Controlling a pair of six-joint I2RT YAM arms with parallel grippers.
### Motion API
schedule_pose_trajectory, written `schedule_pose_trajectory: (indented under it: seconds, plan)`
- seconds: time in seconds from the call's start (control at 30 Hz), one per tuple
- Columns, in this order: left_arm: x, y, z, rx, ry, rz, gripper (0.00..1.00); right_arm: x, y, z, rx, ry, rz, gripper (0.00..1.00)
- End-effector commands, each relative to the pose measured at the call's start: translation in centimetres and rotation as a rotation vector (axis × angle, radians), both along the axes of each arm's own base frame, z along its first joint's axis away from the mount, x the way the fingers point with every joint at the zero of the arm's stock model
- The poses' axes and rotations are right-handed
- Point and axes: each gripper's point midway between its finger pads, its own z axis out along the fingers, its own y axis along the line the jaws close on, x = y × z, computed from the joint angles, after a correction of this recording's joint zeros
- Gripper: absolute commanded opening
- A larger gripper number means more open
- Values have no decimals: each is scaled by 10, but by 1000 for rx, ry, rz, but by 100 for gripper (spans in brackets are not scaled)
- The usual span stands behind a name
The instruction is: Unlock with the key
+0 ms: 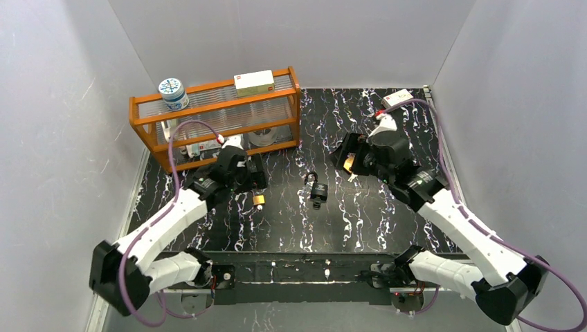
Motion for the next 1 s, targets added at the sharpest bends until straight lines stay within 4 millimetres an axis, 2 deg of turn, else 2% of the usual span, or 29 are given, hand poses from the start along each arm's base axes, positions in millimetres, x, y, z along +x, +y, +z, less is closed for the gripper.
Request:
schedule_pose_trajectory:
  seconds: [0.0, 0.1, 0.3, 0.43, 0.6, 0.67, 0.77, 0.97]
  plan:
    - [-5, 20, 59, 20, -146, 7, 98, 0, -39, 61, -40, -116, -126, 99]
    - [-11, 42, 101, 30, -248, 64, 98, -7, -60, 97, -44, -173, -188, 99]
    - [-36, 91, 179, 51, -450, 164, 98, -22, -116, 152, -89, -321, -350, 99]
    - [-59, 124, 223, 67, -559, 223, 98, -34, -151, 176, -122, -394, -452, 99]
    - [-90, 160, 264, 87, -650, 288, 98, -50, -180, 198, -119, -461, -536, 99]
    - [-98, 168, 273, 92, -676, 296, 98, -55, -188, 207, -107, -489, -559, 99]
    - [-101, 176, 273, 117, -678, 314, 98, -59, -194, 215, -90, -519, -572, 99]
    - [-93, 173, 261, 144, -644, 328, 98, -54, -186, 209, -111, -499, -548, 99]
